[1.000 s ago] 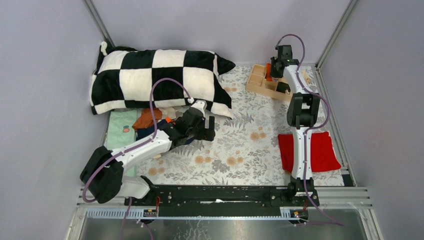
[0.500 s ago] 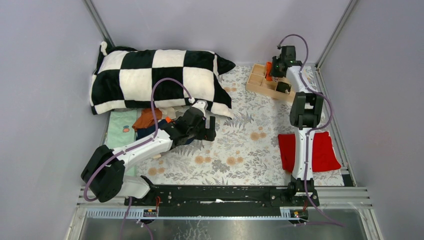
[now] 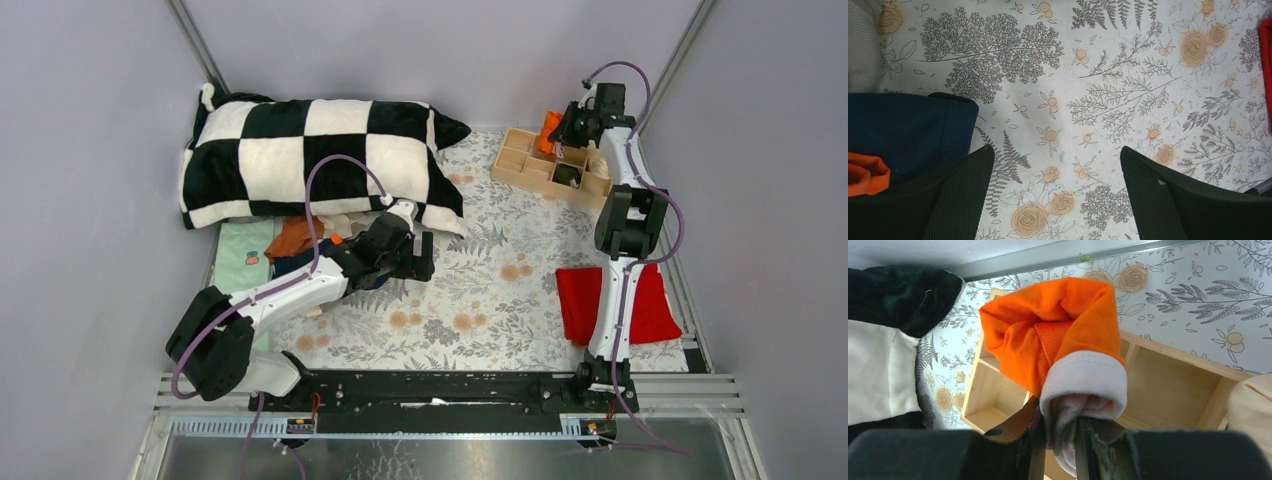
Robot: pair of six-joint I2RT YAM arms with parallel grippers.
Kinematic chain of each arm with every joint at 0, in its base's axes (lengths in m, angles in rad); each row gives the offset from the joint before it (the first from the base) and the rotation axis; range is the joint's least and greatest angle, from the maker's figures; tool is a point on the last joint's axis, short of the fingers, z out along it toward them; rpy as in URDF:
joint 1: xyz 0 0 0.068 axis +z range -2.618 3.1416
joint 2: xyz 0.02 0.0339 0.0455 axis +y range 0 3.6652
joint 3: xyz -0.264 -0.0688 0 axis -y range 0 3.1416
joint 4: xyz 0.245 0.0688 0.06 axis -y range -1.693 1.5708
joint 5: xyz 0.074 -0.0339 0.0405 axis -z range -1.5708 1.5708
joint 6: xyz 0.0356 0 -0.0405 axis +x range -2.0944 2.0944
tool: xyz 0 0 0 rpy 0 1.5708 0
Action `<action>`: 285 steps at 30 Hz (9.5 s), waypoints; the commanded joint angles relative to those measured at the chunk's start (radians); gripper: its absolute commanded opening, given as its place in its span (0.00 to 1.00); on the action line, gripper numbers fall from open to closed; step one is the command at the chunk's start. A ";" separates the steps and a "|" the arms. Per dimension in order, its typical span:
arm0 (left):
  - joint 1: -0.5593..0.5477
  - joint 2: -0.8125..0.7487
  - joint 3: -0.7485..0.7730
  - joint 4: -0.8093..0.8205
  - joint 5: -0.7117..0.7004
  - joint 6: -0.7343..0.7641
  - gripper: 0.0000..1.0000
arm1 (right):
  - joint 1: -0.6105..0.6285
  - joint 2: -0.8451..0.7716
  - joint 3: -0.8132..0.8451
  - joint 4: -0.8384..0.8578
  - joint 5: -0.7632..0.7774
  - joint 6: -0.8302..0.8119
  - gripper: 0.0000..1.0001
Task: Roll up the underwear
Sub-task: Place the underwear in the storage box.
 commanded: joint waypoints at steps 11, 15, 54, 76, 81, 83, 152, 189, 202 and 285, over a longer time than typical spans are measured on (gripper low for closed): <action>0.008 0.011 0.037 0.035 0.031 0.011 0.99 | 0.025 0.075 0.042 -0.131 -0.013 -0.046 0.00; 0.008 0.011 0.043 0.025 0.035 0.006 0.99 | 0.041 0.055 0.015 -0.151 -0.111 -0.087 0.00; 0.007 -0.021 0.034 0.000 0.039 0.004 0.99 | 0.056 -0.174 -0.077 -0.418 -0.477 -0.352 0.00; 0.010 0.006 0.047 0.008 0.046 0.008 0.99 | 0.041 0.039 0.066 -0.495 -0.304 -0.341 0.07; 0.009 0.017 0.050 0.011 0.052 0.006 0.99 | 0.048 0.052 0.065 -0.488 -0.256 -0.348 0.09; 0.009 0.019 0.050 0.012 0.050 0.007 0.99 | 0.055 0.058 0.065 -0.483 -0.235 -0.352 0.10; 0.011 0.026 0.062 -0.008 0.059 0.015 0.99 | 0.187 -0.091 -0.129 -0.194 0.186 -0.316 0.46; 0.012 0.033 0.062 -0.020 0.064 0.026 0.99 | 0.172 -0.242 -0.226 -0.093 0.167 -0.263 0.73; 0.012 0.034 0.061 -0.013 0.065 0.028 0.99 | 0.176 -0.320 -0.338 0.003 0.273 -0.057 0.84; 0.018 0.053 0.063 -0.014 0.065 0.060 0.99 | 0.253 -0.170 -0.333 0.080 0.407 -0.277 0.00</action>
